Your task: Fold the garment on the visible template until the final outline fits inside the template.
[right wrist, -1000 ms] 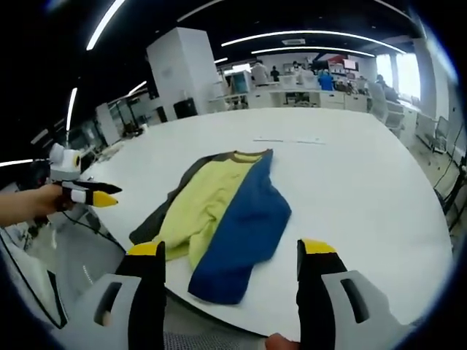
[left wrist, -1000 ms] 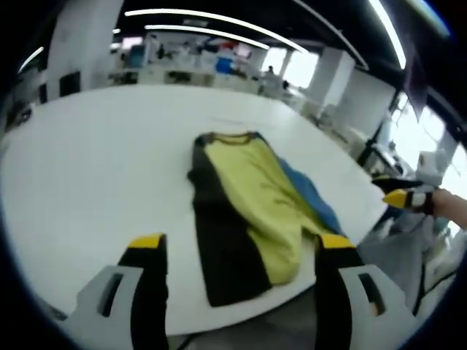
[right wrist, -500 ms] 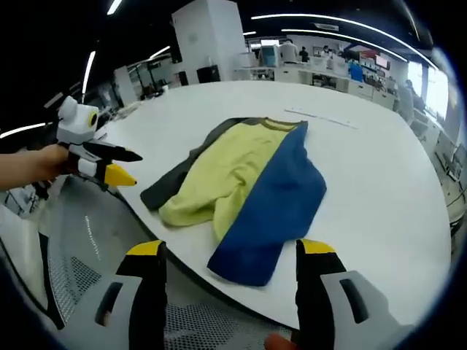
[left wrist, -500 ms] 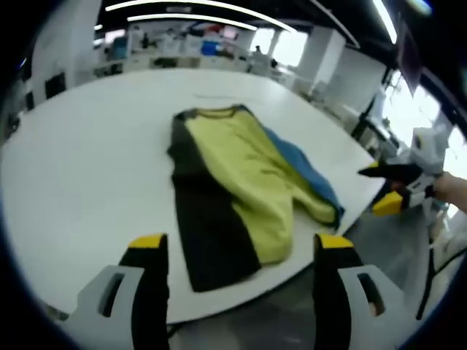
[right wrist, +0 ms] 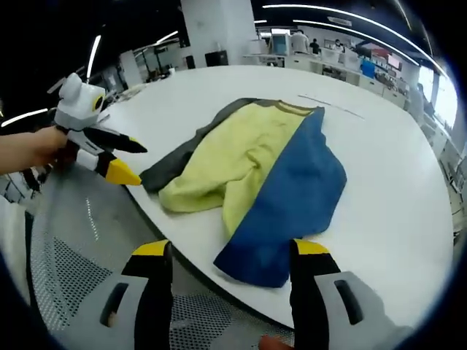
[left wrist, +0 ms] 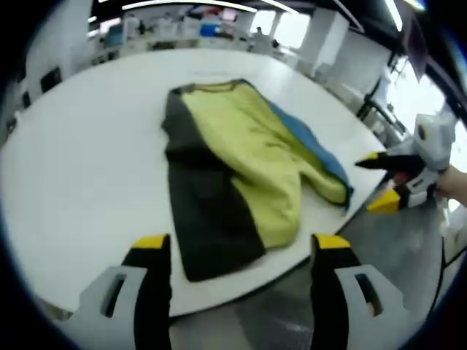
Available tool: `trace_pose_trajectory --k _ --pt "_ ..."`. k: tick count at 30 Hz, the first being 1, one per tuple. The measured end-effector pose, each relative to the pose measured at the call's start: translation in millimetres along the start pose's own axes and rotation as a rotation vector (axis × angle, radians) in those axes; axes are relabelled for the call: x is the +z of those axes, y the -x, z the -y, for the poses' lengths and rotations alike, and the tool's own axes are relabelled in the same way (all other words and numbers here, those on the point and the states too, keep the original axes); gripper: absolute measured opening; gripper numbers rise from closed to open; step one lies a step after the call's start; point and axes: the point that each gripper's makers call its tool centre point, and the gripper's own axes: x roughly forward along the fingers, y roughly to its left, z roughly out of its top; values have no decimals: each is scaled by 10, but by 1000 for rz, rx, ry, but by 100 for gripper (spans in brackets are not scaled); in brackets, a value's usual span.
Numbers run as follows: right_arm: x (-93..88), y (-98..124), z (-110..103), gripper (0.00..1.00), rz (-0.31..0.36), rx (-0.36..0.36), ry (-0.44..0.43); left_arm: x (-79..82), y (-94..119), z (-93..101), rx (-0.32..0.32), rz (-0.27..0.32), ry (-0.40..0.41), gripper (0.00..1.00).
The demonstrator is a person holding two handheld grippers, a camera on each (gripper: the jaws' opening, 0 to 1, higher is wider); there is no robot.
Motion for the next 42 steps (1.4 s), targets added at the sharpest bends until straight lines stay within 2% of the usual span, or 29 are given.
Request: trace_pose_trajectory --k 5,9,22,29,35,42 --pt "-93 -140 20 56 -46 -1 -31 10 8 19 -13 3 6 73" --pt "-194 -223 70 43 -97 -20 -37 43 31 -2 -15 19 33 73" --pt "-269 -206 211 8 -123 -42 -86 69 49 -12 -16 34 72 74" --pt "-223 -148 206 6 -114 -34 -126 70 47 -11 -18 32 72 74" --pt "-174 -8 169 5 -93 -25 -133 84 51 -18 -17 37 77 74" --pt "-149 52 204 4 -83 -30 -191 90 53 -11 -23 39 77 74"
